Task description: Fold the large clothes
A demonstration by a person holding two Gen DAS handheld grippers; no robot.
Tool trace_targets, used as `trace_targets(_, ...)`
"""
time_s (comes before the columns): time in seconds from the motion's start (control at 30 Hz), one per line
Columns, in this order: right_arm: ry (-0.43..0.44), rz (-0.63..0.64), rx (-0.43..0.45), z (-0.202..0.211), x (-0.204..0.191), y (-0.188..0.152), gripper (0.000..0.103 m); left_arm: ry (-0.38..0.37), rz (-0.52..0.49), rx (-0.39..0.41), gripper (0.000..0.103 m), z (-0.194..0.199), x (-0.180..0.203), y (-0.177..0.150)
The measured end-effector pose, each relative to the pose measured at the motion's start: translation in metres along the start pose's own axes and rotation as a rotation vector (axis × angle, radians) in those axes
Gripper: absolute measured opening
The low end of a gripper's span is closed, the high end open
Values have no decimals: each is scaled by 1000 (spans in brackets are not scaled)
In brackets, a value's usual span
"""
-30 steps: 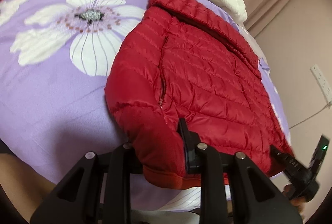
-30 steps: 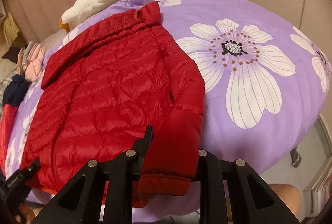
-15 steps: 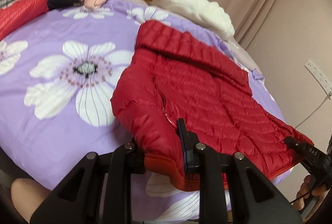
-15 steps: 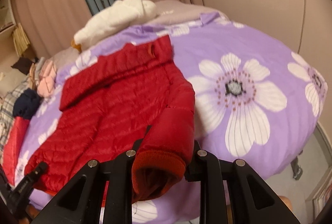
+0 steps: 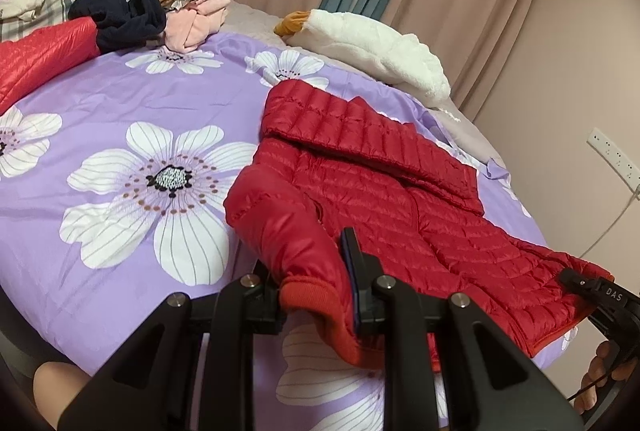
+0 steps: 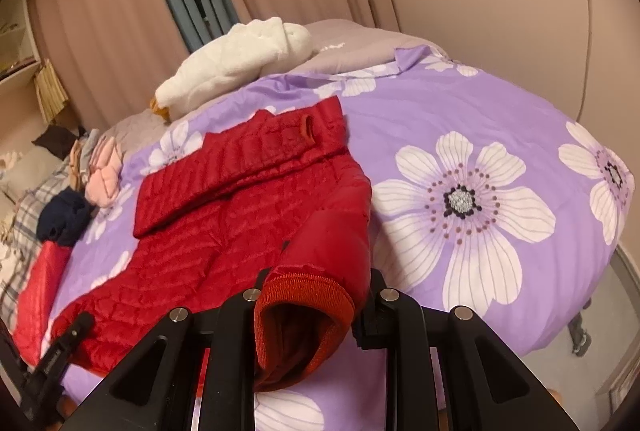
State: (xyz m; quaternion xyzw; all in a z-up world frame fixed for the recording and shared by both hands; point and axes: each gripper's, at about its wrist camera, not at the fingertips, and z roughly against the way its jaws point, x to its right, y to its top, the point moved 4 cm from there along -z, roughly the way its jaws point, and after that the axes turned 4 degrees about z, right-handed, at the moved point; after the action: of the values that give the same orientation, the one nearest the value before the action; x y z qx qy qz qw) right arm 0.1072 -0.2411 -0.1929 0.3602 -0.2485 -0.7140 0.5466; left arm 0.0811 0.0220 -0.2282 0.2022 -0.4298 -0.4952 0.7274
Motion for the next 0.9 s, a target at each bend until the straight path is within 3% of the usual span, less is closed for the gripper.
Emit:
trace_targets(0.63, 82, -5, 83, -6, -13, 56, 25, 5, 7, 70, 22, -6, 21, 51)
trace_targets(0.9, 128, -11, 156, -18, -22, 98, 25, -1, 13, 147, 21, -25, 41, 99)
